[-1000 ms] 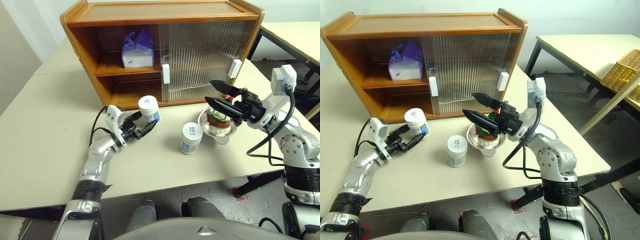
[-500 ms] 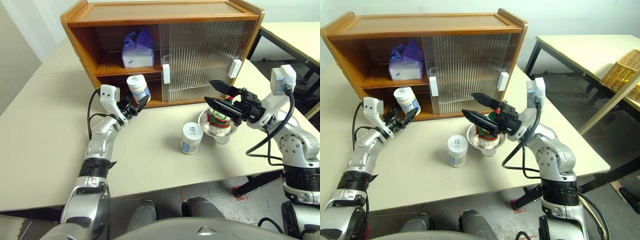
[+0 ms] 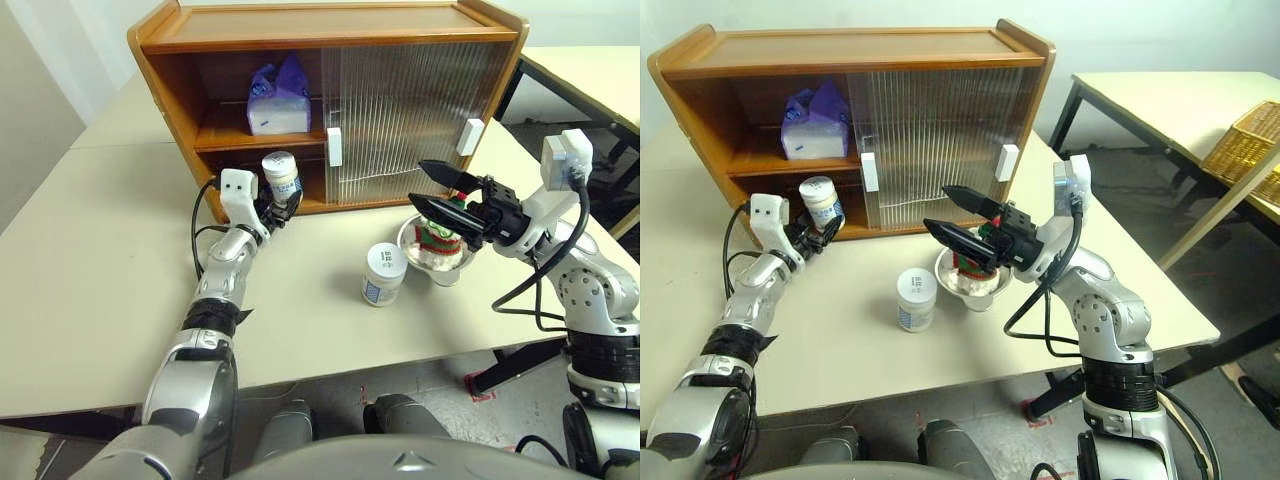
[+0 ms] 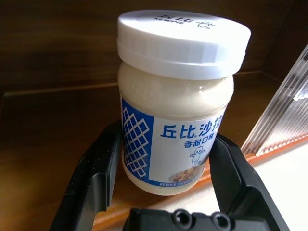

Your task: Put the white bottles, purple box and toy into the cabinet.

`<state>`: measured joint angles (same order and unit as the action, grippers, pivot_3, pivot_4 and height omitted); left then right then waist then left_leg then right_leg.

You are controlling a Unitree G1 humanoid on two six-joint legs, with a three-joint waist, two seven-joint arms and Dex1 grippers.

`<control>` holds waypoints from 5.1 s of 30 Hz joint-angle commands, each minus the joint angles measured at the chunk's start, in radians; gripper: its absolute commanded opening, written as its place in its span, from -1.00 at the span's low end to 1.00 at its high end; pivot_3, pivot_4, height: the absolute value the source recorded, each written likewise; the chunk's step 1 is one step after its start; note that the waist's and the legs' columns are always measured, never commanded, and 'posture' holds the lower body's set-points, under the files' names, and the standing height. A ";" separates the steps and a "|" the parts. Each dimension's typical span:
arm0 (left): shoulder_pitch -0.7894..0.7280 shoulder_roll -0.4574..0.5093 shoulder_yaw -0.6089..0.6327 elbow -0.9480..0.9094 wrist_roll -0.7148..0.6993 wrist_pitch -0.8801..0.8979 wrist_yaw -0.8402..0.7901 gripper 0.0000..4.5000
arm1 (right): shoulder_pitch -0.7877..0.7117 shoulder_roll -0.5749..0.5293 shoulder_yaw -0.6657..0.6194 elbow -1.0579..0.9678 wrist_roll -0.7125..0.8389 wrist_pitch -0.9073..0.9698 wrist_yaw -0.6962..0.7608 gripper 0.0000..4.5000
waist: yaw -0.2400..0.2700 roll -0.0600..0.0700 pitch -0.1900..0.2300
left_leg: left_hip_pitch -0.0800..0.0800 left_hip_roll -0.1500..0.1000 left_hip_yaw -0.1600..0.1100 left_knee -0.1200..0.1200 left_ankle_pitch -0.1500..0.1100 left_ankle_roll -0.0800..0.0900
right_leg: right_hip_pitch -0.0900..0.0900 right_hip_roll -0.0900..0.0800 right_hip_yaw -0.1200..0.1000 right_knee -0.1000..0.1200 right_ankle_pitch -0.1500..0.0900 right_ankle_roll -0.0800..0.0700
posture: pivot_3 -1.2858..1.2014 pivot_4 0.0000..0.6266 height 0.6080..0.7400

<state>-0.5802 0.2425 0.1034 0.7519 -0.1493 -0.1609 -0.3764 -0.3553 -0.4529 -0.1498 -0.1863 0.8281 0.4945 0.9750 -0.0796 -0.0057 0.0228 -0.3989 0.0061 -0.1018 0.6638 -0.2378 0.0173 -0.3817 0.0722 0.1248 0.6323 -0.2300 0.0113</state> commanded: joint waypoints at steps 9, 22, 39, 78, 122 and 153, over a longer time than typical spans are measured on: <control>-0.144 -0.065 -0.001 0.247 0.091 -0.097 0.202 0.36 | 0.003 -0.006 -0.004 -0.017 0.006 0.006 -0.005 1.00 | -0.001 -0.002 0.002 | 0.000 -0.004 0.001 0.000 0.004 0.003 | 0.001 0.000 0.000 0.000 0.002 0.002 | -0.08 -0.87 1.00; -0.252 -0.073 -0.005 0.419 0.104 -0.121 0.235 0.36 | 0.011 -0.014 -0.008 -0.032 0.013 0.019 -0.011 1.00 | -0.002 -0.002 0.003 | 0.000 -0.006 0.003 0.001 0.005 0.004 | 0.003 0.000 0.001 -0.003 0.002 0.004 | -0.09 -0.86 1.00; -0.232 -0.087 0.052 0.383 0.057 -0.228 0.149 0.99 | 0.009 -0.006 0.000 -0.032 0.013 0.021 -0.017 1.00 | -0.003 -0.003 0.007 | 0.000 -0.016 0.002 0.001 0.005 0.004 | 0.003 -0.001 0.001 -0.004 0.001 0.006 | -0.07 -0.85 1.00; -0.213 -0.067 0.059 0.390 0.066 -0.140 0.323 -0.99 | 0.000 -0.010 -0.003 -0.029 0.010 0.022 -0.009 1.00 | 0.000 -0.002 0.012 | 0.000 -0.012 0.002 0.000 0.005 0.004 | 0.004 -0.003 0.003 -0.004 0.001 0.006 | -0.09 -0.88 1.00; -0.194 -0.091 0.094 0.303 0.010 -0.218 0.117 -0.12 | -0.006 -0.021 -0.001 -0.031 0.019 0.018 -0.032 1.00 | -0.032 -0.002 0.013 | 0.000 -0.020 0.004 0.001 0.006 0.007 | 0.007 -0.003 -0.001 -0.012 0.006 0.015 | -0.09 -0.88 1.00; 0.355 0.192 -0.223 -0.526 -0.237 0.185 -0.880 0.99 | -0.022 -0.029 0.000 -0.023 0.018 0.025 -0.009 1.00 | -0.001 0.008 0.007 | -0.016 -0.008 0.001 0.000 0.006 0.006 | -0.018 -0.017 -0.002 0.000 0.012 -0.013 | -0.09 -0.90 1.00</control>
<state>-0.2294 0.4249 -0.0987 0.2333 -0.3974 0.0254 -1.2273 -0.3787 -0.4750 -0.1432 -0.1931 0.8444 0.5130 0.9660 -0.0804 0.0026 0.0295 -0.4153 -0.0020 -0.1004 0.6634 -0.2320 0.0235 -0.4000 0.0546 0.1232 0.6319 -0.2181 -0.0017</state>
